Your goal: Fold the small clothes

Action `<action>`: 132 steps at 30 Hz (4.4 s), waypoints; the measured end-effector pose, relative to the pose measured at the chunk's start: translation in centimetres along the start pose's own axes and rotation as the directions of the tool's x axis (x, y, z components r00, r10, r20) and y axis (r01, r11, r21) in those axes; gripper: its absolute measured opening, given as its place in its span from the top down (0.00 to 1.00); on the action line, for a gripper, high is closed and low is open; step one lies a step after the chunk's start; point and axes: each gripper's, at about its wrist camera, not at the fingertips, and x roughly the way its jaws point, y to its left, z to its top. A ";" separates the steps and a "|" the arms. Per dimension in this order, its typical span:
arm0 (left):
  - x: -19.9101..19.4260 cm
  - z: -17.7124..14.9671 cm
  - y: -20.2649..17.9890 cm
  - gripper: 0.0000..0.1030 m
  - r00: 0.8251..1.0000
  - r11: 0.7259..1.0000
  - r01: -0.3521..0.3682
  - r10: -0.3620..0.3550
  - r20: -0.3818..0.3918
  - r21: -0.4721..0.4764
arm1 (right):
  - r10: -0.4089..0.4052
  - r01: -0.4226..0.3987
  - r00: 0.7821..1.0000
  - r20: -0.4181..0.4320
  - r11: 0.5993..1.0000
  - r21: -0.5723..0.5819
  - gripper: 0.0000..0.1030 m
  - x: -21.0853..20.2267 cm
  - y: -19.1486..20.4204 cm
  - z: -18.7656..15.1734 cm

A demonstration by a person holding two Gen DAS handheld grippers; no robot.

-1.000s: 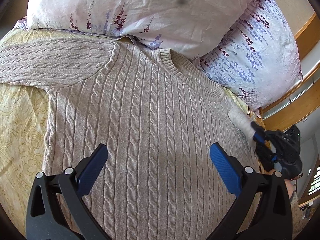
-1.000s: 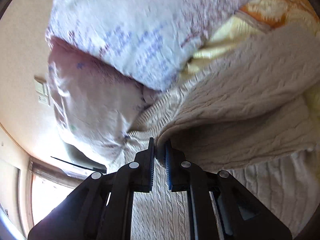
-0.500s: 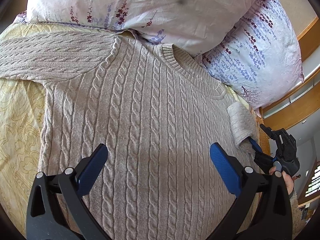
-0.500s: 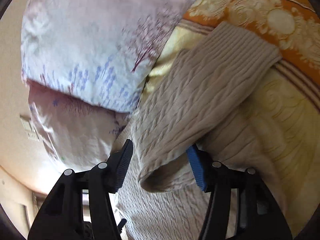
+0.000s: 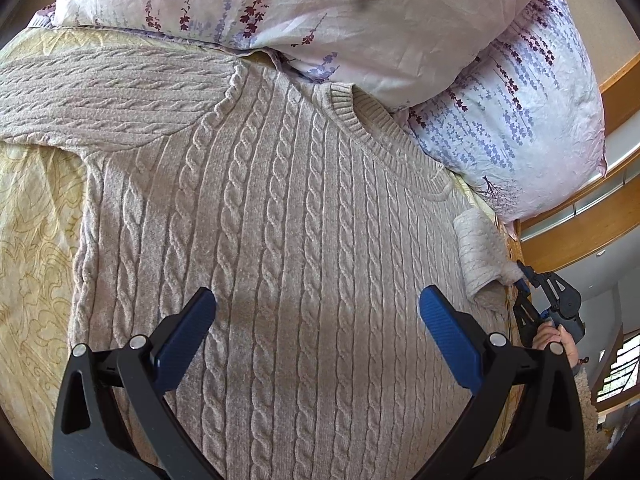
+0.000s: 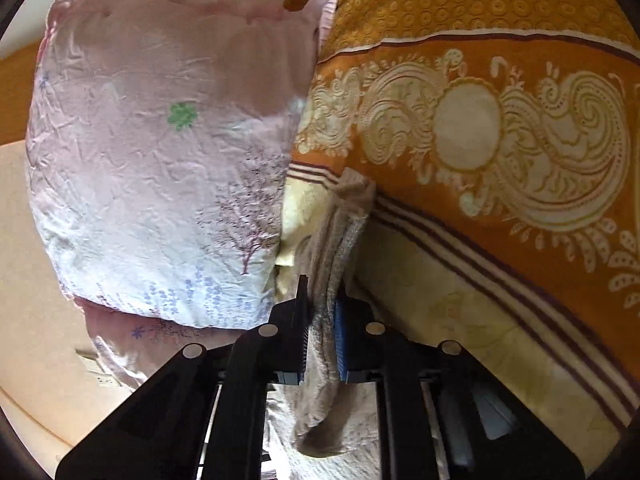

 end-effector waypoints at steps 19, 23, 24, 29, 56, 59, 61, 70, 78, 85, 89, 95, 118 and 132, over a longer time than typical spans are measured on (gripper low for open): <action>-5.9 3.6 9.3 0.10 0.966 0.946 -0.064 0.138 0.216 -0.317 | -0.155 -0.074 0.816 -0.557 0.928 -0.366 0.91 19.5 9.6 -18.4; -7.5 4.0 13.0 0.14 0.949 0.904 -0.065 0.187 0.253 -0.423 | -0.271 -0.053 0.791 -0.549 0.863 -0.502 0.91 21.0 9.9 -20.9; -8.0 4.1 13.6 0.14 0.943 0.896 -0.068 0.202 0.266 -0.439 | -0.295 -0.052 0.785 -0.545 0.844 -0.533 0.91 21.6 10.2 -21.6; -9.5 4.9 16.0 0.14 0.921 0.874 -0.075 0.245 0.303 -0.480 | -0.366 -0.081 0.744 -0.558 0.780 -0.620 0.91 25.0 10.9 -25.4; -9.8 6.6 20.8 0.14 0.923 0.828 -0.013 0.225 0.311 -0.560 | -0.538 -0.168 0.776 -0.330 0.329 -0.929 0.92 30.1 14.3 -40.8; -10.0 7.0 21.5 0.17 0.923 0.817 0.023 0.204 0.326 -0.576 | -0.507 -0.214 0.769 -0.389 0.371 -0.904 0.92 30.0 14.6 -41.8; -10.0 7.1 22.1 0.19 0.924 0.802 0.055 0.185 0.336 -0.594 | -0.505 -0.234 0.754 -0.420 0.391 -0.890 0.92 29.9 14.2 -42.2; -10.4 7.3 23.9 0.21 0.915 0.754 0.148 0.142 0.378 -0.640 | -0.571 -0.315 0.691 -0.444 0.315 -0.895 0.91 28.9 11.2 -46.3; -10.5 7.3 25.2 0.24 0.906 0.707 0.224 0.104 0.411 -0.671 | -0.496 -0.338 0.670 -0.553 0.460 -0.821 0.17 22.2 11.0 -42.5; -10.7 7.0 27.5 0.44 0.890 0.616 0.313 0.075 0.449 -0.723 | -0.475 -0.243 0.692 -0.544 0.556 -0.795 0.17 18.7 9.8 -37.5; -11.3 6.6 29.0 0.51 0.866 0.562 0.348 0.114 0.487 -0.750 | -0.469 -0.207 0.703 -0.535 0.584 -0.785 0.17 17.1 9.5 -34.2; -10.0 7.2 29.3 0.92 0.877 0.542 0.378 0.050 0.477 -0.751 | -0.450 -0.167 0.731 -0.513 0.611 -0.774 0.17 15.2 9.4 -30.8; 1.7 6.0 3.5 0.90 0.823 0.703 0.568 -0.502 0.267 -0.428 | -0.369 -0.020 0.842 -0.395 0.709 -0.705 0.17 9.1 7.8 -21.9; 1.4 8.6 10.9 0.54 0.879 0.634 0.478 -0.345 0.330 -0.608 | -0.356 -0.011 0.854 -0.378 0.715 -0.699 0.17 8.9 7.4 -20.8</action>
